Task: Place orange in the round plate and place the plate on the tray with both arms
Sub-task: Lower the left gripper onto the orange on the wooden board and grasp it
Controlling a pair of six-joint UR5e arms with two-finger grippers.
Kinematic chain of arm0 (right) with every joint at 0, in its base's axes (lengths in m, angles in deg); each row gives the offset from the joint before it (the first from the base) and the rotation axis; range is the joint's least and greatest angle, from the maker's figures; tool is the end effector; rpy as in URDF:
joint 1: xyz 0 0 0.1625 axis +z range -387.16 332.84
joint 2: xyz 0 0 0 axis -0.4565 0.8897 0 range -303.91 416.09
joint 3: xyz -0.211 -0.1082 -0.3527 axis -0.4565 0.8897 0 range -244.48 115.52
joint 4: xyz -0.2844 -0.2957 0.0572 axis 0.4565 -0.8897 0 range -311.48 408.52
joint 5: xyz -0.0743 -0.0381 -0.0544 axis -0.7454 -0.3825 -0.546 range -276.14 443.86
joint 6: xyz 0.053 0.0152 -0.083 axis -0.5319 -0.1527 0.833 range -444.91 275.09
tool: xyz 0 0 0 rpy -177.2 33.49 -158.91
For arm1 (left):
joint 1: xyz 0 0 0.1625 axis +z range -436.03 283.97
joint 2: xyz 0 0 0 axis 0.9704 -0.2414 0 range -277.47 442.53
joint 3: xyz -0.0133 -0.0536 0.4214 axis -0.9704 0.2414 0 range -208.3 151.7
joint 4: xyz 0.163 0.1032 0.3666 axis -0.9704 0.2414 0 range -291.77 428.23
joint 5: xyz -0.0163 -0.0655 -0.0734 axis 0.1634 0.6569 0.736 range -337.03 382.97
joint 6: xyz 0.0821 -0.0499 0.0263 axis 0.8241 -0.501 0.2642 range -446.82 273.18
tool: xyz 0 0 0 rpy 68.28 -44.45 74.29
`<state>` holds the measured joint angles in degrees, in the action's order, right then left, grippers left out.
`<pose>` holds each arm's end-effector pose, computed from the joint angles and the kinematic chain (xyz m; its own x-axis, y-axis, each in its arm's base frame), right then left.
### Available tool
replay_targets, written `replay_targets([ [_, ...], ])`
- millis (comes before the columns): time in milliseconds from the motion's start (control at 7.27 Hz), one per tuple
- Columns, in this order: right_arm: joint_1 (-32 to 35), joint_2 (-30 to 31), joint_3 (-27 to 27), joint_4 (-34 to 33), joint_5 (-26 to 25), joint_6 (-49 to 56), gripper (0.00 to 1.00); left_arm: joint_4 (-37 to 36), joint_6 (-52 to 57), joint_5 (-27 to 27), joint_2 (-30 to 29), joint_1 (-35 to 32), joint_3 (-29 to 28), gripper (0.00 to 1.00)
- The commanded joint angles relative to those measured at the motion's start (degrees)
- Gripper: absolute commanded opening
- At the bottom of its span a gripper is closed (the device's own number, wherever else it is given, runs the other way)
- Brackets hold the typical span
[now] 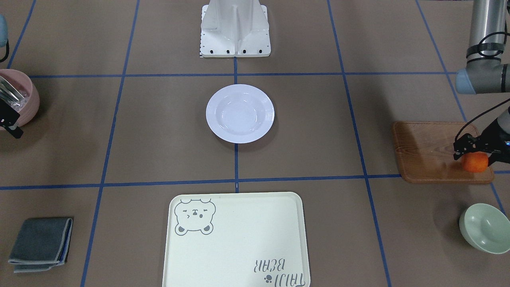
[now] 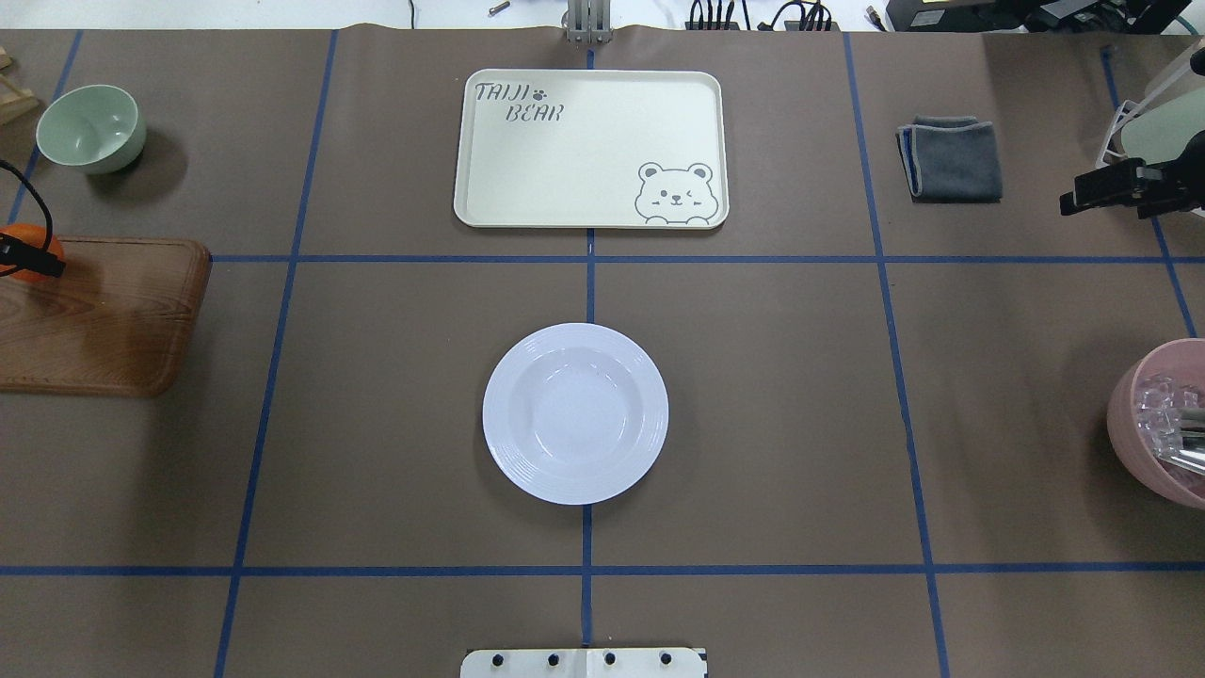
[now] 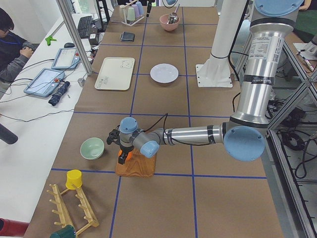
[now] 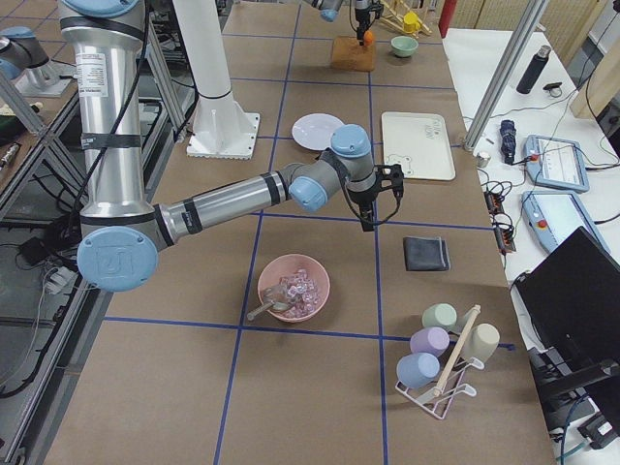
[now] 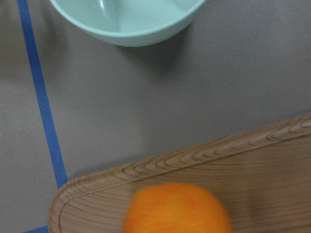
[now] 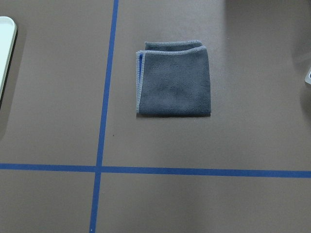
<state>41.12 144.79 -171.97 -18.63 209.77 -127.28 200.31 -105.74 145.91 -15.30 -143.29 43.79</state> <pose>-0.1189 -0.5005 0.4551 0.6358 -0.0209 0.7716 -0.2056 0.9589 0.1954 0.1485 -0.5590 0.6702 0.7331 0.3047 -0.6080 -0.0952 0.9312 0.3518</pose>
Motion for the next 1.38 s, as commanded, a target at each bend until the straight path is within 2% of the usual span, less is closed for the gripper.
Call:
replay_targets([
  [0,-0.3,0.0,0.1,0.0,-0.7,0.2,1.00,-0.8,0.1,1.2,-0.9,0.0,1.3,0.98],
  [962,-0.3,0.0,0.4,0.0,-1.3,0.2,1.00,0.2,0.2,2.6,0.6,0.1,1.3,0.98],
  [1100,-0.3,-0.1,0.4,0.0,-1.3,0.2,1.00,0.3,0.2,2.6,0.7,0.1,1.3,0.95],
  [1238,-0.3,-0.1,0.4,0.0,-1.3,0.2,1.00,0.3,0.1,2.6,0.6,0.1,1.3,0.60],
])
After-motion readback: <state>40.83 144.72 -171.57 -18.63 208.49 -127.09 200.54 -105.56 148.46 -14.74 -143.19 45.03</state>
